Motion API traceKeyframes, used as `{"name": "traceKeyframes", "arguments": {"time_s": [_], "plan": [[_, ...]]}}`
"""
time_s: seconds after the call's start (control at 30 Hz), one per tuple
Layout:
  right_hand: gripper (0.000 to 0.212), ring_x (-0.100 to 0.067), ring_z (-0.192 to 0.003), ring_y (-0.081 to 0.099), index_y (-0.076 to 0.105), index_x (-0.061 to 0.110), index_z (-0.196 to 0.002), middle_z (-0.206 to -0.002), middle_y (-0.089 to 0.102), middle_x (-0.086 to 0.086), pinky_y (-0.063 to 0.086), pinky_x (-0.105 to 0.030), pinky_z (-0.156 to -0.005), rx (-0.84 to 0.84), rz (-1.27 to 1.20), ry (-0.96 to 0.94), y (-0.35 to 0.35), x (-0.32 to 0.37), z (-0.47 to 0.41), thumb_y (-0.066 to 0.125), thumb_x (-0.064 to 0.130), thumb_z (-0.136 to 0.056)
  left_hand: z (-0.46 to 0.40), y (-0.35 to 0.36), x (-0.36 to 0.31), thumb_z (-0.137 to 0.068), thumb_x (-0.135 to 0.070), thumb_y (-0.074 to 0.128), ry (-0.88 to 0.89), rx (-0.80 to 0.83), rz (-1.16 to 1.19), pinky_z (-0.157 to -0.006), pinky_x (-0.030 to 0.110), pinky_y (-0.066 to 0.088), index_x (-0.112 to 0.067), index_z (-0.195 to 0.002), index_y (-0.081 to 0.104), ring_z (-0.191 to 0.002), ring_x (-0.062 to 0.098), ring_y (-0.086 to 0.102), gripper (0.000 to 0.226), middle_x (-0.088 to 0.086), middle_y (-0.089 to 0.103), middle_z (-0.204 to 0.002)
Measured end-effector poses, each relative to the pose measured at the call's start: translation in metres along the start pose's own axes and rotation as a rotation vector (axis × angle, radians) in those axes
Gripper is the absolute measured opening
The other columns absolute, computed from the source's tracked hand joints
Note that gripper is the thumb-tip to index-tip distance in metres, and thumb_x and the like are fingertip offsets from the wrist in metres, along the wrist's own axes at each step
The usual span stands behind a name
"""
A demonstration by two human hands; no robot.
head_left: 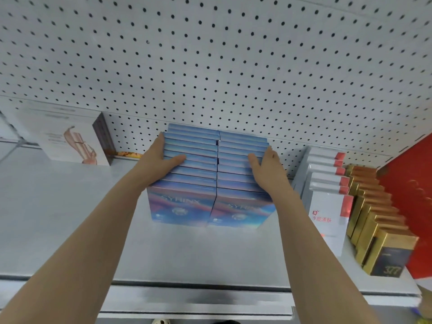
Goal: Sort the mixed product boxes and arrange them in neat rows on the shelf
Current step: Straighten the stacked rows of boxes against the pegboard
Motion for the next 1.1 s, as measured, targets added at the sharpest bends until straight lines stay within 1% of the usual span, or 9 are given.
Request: {"name": "traceKeyframes", "arguments": {"time_s": [0.23,0.4,0.5,0.57,0.67,0.77,0.9,1.03,1.1], "plan": [[0.068,-0.039,-0.134,0.038,0.017,-0.004,-0.152,-0.151,0.031,-0.025,0.034,-0.042,-0.109,-0.027,0.137,-0.032,0.010,-0.008,-0.009,0.033,0.042,-0.105,-0.001,0.002,-0.005,-0.091,-0.040,0.062,0.059,-0.002,-0.038,-0.108,0.028,0.028,-0.015,-0.154,0.016,-0.139,0.023,0.034,0.082,0.003,0.030,-0.156],[0.068,-0.032,-0.151,0.008,0.025,0.009,-0.154,-0.163,0.012,-0.019,0.011,-0.044,-0.121,-0.060,0.219,-0.170,0.001,0.005,0.012,0.025,0.054,-0.102,0.016,0.001,-0.023,-0.094,-0.050,0.051,0.297,-0.081,-0.440,-0.118,0.036,0.015,-0.007,-0.151,0.027,-0.149,0.026,0.012,0.076,0.010,0.020,-0.160],[0.098,-0.026,-0.152,0.004,0.021,0.017,-0.156,-0.164,0.011,-0.010,0.008,-0.045,-0.123,0.052,0.164,-0.322,-0.003,0.018,0.054,0.031,0.082,-0.083,0.053,0.022,-0.035,-0.077,-0.083,0.042,0.476,0.088,-0.656,-0.120,0.039,0.007,-0.013,-0.152,0.026,-0.150,0.022,0.006,0.104,0.004,0.013,-0.162],[0.121,-0.027,-0.153,-0.002,0.010,0.024,-0.158,-0.165,0.003,-0.008,0.003,-0.047,-0.123,0.133,0.360,-0.351,0.005,0.018,0.075,0.041,0.093,-0.064,0.071,0.045,-0.031,-0.070,-0.081,0.053,0.516,0.181,-0.952,-0.121,0.045,0.002,-0.018,-0.155,0.011,-0.150,0.025,-0.003,0.115,0.005,0.002,-0.164],[0.125,-0.034,-0.152,-0.002,-0.001,0.027,-0.157,-0.165,-0.004,-0.014,0.006,-0.051,-0.122,0.106,0.635,-0.352,0.027,0.017,0.091,0.074,0.070,-0.067,0.076,0.068,-0.024,-0.076,-0.054,0.073,0.492,0.077,-1.126,-0.120,0.052,0.007,-0.021,-0.154,-0.004,-0.149,0.034,0.000,0.115,0.010,-0.001,-0.163],[0.115,-0.041,-0.144,0.027,0.028,0.018,-0.154,-0.156,0.028,-0.023,0.025,-0.057,-0.116,-0.169,0.638,-0.377,0.044,0.017,0.095,0.089,0.046,-0.061,0.071,0.075,-0.021,-0.074,-0.040,0.079,0.501,-0.039,-1.141,-0.119,0.050,0.016,-0.022,-0.154,0.010,-0.147,0.036,0.015,0.108,0.011,0.016,-0.161],[0.099,-0.037,-0.135,0.046,0.050,0.014,-0.142,-0.144,0.050,-0.021,0.033,-0.050,-0.111,-0.384,0.543,-0.470,0.050,0.011,0.089,0.092,0.040,-0.057,0.064,0.077,-0.016,-0.061,-0.034,0.088,0.593,-0.163,-1.098,-0.114,0.046,0.029,-0.016,-0.149,0.034,-0.140,0.037,0.036,0.105,0.013,0.038,-0.153],[0.095,-0.036,-0.130,0.051,0.055,0.013,-0.137,-0.140,0.055,-0.017,0.033,-0.045,-0.109,-0.472,0.501,-0.567,0.047,0.012,0.078,0.094,0.038,-0.054,0.055,0.080,-0.015,-0.079,-0.040,0.075,0.577,-0.114,-1.133,-0.120,0.041,0.013,-0.019,-0.155,0.010,-0.148,0.031,0.016,0.102,0.008,0.016,-0.162],[0.095,-0.036,-0.129,0.052,0.056,0.012,-0.137,-0.139,0.055,-0.016,0.033,-0.045,-0.109,-0.464,0.483,-0.578,0.048,0.011,0.076,0.094,0.037,-0.053,0.053,0.079,-0.016,-0.077,-0.041,0.076,0.585,-0.111,-1.138,-0.120,0.040,0.014,-0.018,-0.155,0.012,-0.148,0.030,0.017,0.103,0.007,0.017,-0.162]]}}
Point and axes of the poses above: each hand's wrist, its own z-axis away from the middle knuckle, its own y-axis out of the palm, x = y × z, the point moved 5 cm from there along -z, towards the middle knuckle
